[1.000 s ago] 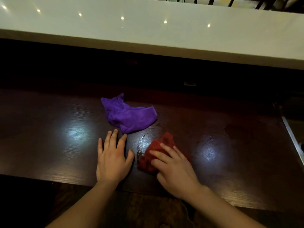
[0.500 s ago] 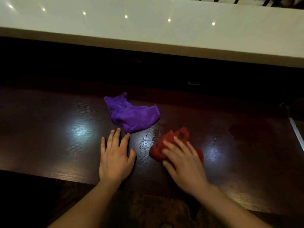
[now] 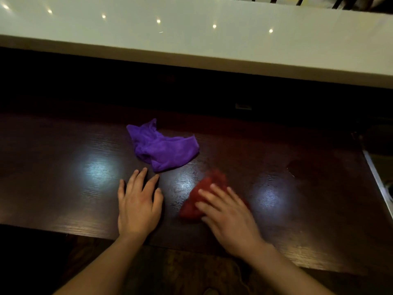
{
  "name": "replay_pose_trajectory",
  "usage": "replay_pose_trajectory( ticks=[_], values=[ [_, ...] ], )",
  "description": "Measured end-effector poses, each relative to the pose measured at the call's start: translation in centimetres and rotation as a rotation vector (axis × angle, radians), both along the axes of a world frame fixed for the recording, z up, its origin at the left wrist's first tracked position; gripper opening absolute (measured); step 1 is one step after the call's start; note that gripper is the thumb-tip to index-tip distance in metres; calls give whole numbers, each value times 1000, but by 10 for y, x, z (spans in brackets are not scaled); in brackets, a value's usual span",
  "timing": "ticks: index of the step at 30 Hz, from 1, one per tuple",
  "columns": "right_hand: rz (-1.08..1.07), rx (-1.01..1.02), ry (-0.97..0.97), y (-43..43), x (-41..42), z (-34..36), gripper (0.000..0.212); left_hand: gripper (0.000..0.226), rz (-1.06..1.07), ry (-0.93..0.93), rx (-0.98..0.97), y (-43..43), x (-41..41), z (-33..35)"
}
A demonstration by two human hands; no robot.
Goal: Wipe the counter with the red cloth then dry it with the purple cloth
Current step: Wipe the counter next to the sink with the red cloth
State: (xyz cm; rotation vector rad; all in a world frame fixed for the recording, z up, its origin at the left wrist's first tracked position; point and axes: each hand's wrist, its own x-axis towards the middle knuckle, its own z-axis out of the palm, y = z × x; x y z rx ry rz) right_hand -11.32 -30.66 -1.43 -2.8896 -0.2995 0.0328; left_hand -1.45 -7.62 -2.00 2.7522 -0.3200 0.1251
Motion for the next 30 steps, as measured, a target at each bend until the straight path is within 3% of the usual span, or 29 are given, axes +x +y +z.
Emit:
replay_pose_trajectory(
  ticks=[6,8,13,15,21,27,30],
  values=[
    [-544,61,67,-35,83,12,45,55,-16,24,74,-3,-2,3],
    [-480,33,63,-12,87,12,47,58,-20,40,94,-4,-2,4],
    [2,7,15,22,-9,-6,42,56,-14,28,72,-3,-1,4],
    [-52,-26,27,-8,-14,-5,42,54,-10,23,69,-2,-1,3],
    [-561,27,35,-33,71,10,42,52,-10,28,78,-2,-1,4],
    [-39,-2,-14,40,6,-7,40,53,-13,42,90,-2,-1,6],
    [-82,-26,-2,-7,-14,-7,39,52,-17,40,93,-3,-1,7]
  ],
)
